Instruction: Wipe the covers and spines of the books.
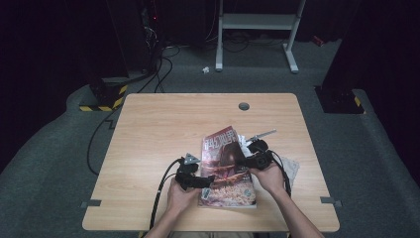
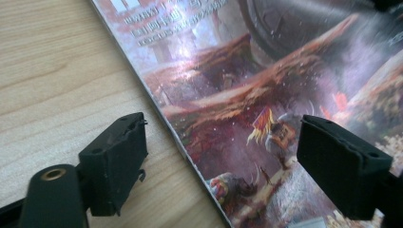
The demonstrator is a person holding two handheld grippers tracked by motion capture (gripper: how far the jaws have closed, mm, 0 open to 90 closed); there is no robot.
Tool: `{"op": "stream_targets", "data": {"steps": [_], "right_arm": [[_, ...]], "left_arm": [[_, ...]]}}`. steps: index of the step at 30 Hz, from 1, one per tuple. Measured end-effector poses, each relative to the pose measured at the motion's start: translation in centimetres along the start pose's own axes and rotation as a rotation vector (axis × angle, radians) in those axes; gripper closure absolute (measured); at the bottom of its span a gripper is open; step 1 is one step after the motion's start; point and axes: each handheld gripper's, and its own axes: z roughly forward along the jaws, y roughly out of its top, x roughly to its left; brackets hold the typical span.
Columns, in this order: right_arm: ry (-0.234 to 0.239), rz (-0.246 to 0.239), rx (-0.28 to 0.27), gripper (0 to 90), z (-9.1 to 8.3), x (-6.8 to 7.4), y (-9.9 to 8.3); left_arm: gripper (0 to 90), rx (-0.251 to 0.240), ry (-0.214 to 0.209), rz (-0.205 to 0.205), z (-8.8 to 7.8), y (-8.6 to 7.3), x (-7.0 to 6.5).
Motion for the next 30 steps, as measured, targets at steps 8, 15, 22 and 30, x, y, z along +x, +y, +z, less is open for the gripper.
{"op": "stream_targets", "data": {"steps": [8,15,22,30], "right_arm": [[0.030,-0.041,-0.044,87.6,-1.3,0.7,0.4],[0.058,-0.055,-0.064,87.6,-1.3,0.8,0.5],[-0.005,-0.079,-0.036,87.3,-0.4,0.7,0.4],[-0.070,-0.026,-0.011,80.3,1.5,-0.6,-0.3]], "left_arm": [[13.6,-0.002,-0.058,-0.016,0.0,0.0,0.2],[15.7,-0.008,-0.097,-0.029,0.2,0.1,0.0],[33.8,-0.012,-0.051,-0.035,0.0,0.0,-0.2],[43.0,-0.008,-0.028,-0.029,-0.1,0.0,-0.2]]}}
